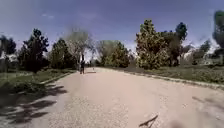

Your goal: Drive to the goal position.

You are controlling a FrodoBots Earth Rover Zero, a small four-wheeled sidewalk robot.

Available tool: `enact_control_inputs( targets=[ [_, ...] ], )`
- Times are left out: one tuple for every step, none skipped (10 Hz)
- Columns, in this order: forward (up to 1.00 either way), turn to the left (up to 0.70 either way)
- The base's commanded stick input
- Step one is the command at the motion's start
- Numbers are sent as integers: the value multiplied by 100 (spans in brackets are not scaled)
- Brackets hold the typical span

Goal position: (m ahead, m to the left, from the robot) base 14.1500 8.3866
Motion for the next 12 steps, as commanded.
enact_control_inputs(
  targets=[
    [70, 0],
    [70, 0],
    [70, 0],
    [70, 0],
    [70, 0],
    [70, 0],
    [70, 0],
    [70, 0],
    [70, 20],
    [70, 35],
    [70, 35],
    [70, 35]
  ],
)
